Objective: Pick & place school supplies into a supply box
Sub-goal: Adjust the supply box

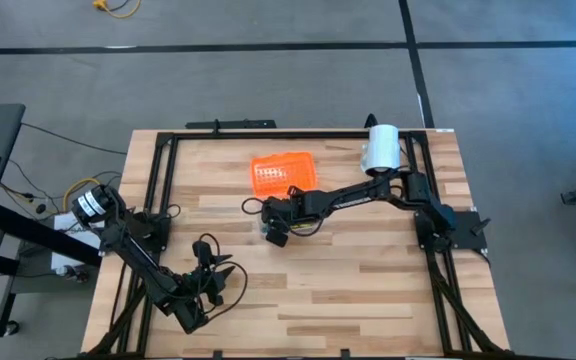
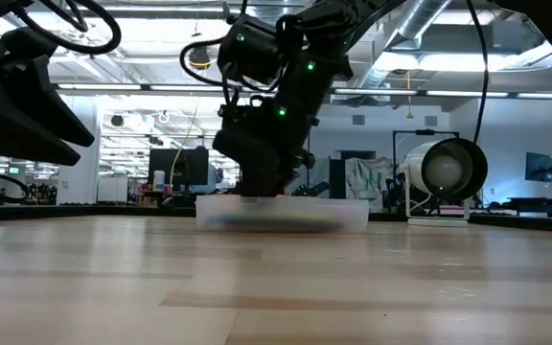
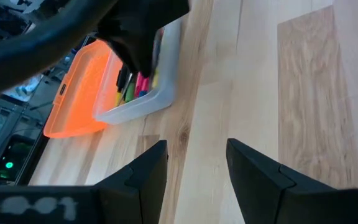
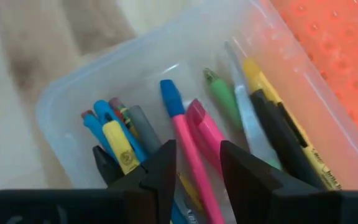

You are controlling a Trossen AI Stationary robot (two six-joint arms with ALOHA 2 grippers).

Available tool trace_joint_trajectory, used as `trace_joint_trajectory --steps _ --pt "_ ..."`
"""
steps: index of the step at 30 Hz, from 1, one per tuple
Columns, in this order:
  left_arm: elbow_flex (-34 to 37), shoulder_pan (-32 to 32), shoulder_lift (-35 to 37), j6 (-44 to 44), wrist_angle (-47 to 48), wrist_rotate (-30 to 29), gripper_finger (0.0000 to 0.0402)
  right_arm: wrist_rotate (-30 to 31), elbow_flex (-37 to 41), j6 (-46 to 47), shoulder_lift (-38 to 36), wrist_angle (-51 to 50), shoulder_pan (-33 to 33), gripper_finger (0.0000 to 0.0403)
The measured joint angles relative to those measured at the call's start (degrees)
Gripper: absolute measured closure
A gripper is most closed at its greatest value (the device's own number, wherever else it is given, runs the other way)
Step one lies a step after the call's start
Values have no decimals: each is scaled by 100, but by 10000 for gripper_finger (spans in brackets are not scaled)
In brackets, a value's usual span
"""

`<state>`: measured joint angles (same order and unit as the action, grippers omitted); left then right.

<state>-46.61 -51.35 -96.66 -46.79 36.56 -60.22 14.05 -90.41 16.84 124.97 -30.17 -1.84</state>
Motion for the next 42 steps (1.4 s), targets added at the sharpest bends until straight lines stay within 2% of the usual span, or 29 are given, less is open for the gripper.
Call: trace_joint_trajectory --steps 8,15,30,42 --pt "0 0 0 -1 0 3 244 -234 0 -37 -2 -290 -225 285" --pt "0 0 0 -32 25 8 244 -307 -2 -256 -7 -421 -679 285" --pt "0 0 0 -1673 1249 14 244 -485 -4 -486 -11 -623 -2036 285" --pt "0 2 0 -1837 1308 3 244 -218 -4 -483 -9 -627 -2714 285"
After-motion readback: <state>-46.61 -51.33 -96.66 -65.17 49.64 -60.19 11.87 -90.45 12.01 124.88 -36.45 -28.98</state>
